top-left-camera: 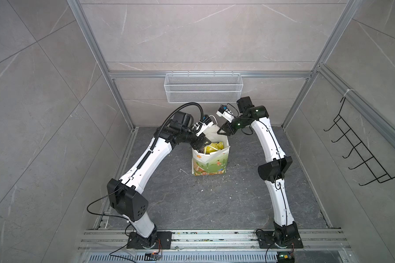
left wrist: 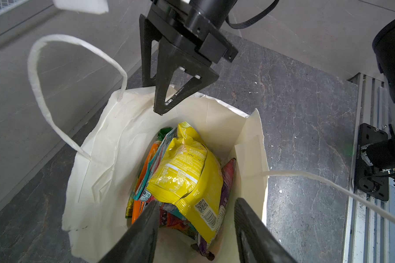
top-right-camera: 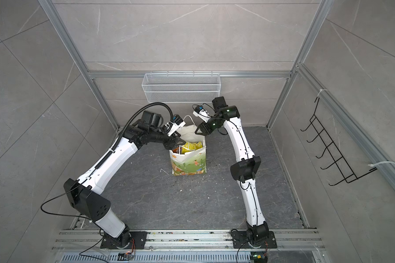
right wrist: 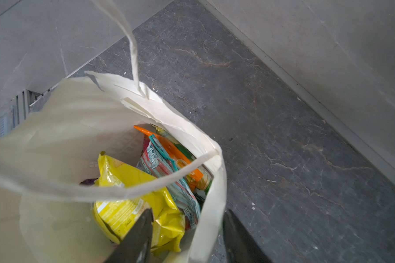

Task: Take the snacks out of the paper bag
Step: Pick up the paper bag from the center of the table.

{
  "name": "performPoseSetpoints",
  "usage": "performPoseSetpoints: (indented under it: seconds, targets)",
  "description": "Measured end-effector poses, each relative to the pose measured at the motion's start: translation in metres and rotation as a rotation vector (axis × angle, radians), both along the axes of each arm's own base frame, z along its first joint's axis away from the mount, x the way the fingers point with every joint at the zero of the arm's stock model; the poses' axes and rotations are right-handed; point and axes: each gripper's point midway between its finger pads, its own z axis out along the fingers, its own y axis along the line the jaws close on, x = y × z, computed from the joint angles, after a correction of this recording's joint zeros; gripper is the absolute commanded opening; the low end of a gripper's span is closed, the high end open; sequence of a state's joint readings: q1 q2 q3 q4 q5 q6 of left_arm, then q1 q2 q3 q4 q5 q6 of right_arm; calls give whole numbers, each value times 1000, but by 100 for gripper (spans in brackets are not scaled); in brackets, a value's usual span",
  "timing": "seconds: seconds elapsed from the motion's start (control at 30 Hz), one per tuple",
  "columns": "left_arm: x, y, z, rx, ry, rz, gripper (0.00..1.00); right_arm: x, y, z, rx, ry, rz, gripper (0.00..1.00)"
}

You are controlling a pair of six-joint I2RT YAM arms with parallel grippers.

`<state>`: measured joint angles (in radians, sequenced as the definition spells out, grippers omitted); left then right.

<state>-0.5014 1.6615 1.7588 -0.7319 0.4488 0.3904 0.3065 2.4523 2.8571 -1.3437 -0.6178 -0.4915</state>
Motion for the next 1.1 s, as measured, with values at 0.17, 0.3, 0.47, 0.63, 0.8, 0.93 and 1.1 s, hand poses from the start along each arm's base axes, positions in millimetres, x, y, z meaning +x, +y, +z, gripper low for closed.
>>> performPoseSetpoints:
  seconds: [0.17,0.3,0.47,0.63,0.8,0.93,1.1]
  targets:
    - [-3,2,-1,0,0,0,57,1,4,-1,-17,-30,16,24]
    - [-5,3,-3,2,1,-1,57,-1,8,-1,-23,-38,28,14]
    - [-8,4,2,-2,-17,-4,59,-1,9,-3,-48,-48,24,8]
    - [-12,7,7,-8,-37,-4,59,2,6,-6,-81,-60,7,2]
    - [-11,8,6,-5,-46,-2,59,10,3,-7,-107,-82,-26,0]
    - [-8,8,6,5,-60,1,59,15,2,-6,-115,-94,-55,0]
    - [-1,7,8,13,-83,6,59,14,2,1,-102,-95,-73,0]
